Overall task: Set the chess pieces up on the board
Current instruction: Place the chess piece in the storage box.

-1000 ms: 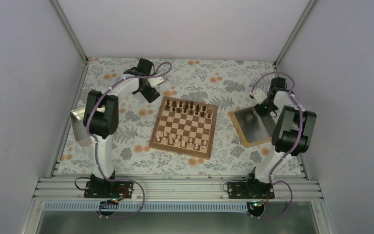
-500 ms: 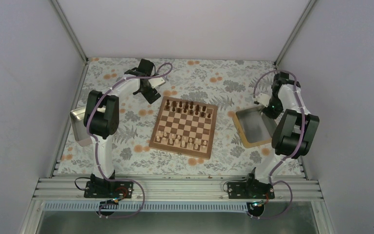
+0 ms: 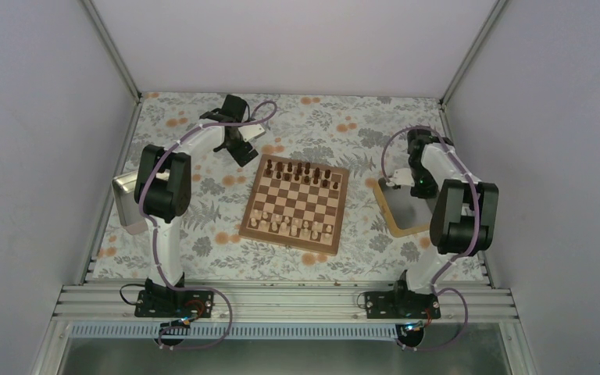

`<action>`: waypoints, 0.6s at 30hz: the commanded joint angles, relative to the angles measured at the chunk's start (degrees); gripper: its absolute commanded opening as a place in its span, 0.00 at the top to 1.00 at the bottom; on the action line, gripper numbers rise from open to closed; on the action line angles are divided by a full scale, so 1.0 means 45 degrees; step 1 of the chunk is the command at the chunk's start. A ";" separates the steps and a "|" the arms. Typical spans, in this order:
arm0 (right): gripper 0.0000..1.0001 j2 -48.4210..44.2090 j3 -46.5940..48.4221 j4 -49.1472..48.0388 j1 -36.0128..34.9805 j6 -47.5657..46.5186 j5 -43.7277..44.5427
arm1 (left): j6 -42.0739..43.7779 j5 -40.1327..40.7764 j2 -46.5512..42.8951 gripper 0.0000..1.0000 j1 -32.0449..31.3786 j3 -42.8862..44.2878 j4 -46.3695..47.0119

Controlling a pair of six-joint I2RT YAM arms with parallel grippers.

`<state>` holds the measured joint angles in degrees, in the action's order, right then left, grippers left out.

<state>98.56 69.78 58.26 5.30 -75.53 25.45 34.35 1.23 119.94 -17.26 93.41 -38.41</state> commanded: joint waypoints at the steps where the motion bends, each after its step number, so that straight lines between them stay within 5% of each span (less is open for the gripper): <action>1: 0.95 0.0536 0.0609 -0.0592 -0.0273 -0.0969 0.2006 | 0.0220 -0.0118 0.0076 0.00 -0.0054 0.0010 -0.0062; 18: 0.90 0.0986 -0.1005 -0.3031 -0.1127 -0.2527 0.4282 | 0.0285 -0.0241 0.0123 0.00 -0.0066 -0.0054 -0.0173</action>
<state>101.27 66.48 46.44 0.80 -85.08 41.45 35.20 1.02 119.94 -17.28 93.41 -38.48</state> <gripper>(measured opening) 0.113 0.999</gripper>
